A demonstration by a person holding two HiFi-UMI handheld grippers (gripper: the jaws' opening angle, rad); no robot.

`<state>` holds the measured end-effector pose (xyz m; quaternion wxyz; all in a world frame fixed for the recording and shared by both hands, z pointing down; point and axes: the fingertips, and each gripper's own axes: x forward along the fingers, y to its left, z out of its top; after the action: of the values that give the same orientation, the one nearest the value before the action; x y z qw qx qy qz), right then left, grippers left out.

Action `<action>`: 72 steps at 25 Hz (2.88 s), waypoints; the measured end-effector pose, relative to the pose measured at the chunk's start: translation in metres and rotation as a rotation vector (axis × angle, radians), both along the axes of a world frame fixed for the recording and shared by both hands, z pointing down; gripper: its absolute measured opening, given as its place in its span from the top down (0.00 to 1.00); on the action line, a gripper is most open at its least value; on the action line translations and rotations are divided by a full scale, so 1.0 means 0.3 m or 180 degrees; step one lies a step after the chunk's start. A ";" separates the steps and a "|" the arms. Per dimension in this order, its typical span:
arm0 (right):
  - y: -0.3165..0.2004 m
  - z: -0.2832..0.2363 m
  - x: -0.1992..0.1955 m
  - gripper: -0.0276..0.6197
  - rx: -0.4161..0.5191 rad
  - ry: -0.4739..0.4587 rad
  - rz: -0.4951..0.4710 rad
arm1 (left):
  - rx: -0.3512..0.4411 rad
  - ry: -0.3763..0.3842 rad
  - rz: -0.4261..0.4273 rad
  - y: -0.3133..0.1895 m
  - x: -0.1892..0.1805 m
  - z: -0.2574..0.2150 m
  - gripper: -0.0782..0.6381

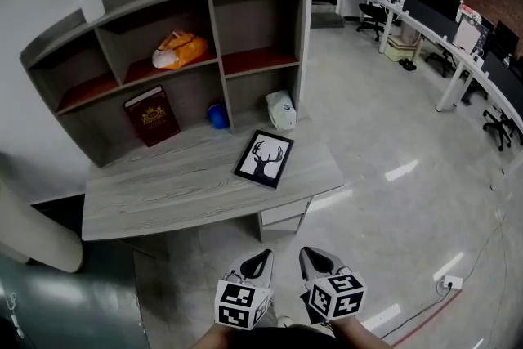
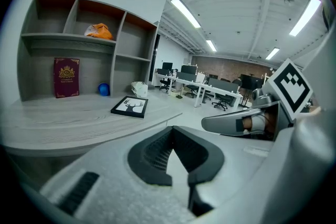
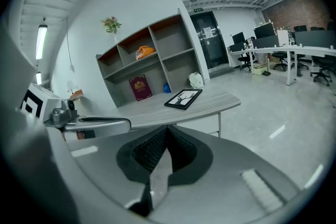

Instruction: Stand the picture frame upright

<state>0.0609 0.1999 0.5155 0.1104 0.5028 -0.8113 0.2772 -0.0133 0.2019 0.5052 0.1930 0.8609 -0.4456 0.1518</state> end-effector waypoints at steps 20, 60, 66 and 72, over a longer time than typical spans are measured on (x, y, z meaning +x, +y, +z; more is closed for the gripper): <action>-0.426 0.049 -0.172 0.96 -0.0004 0.0030 -0.0031 | 0.0152 -0.0007 0.0111 -0.426 -0.167 -0.005 0.90; -1.053 0.167 -0.064 0.95 -0.0416 -0.0045 0.0049 | -0.0004 -0.0380 0.0276 -1.053 -0.112 0.120 0.89; -1.121 0.223 -0.050 0.91 -0.0578 -0.0083 0.0072 | -0.0062 -0.0549 0.0186 -1.138 -0.134 0.166 0.88; -1.149 0.279 -0.066 0.89 -0.0733 -0.0102 0.0038 | -0.0225 -0.0648 0.0216 -1.191 -0.148 0.227 0.84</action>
<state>0.0413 -0.1449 0.5992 0.1527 0.4872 -0.7727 0.3772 -0.0576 -0.1554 0.5733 0.1717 0.8483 -0.4278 0.2605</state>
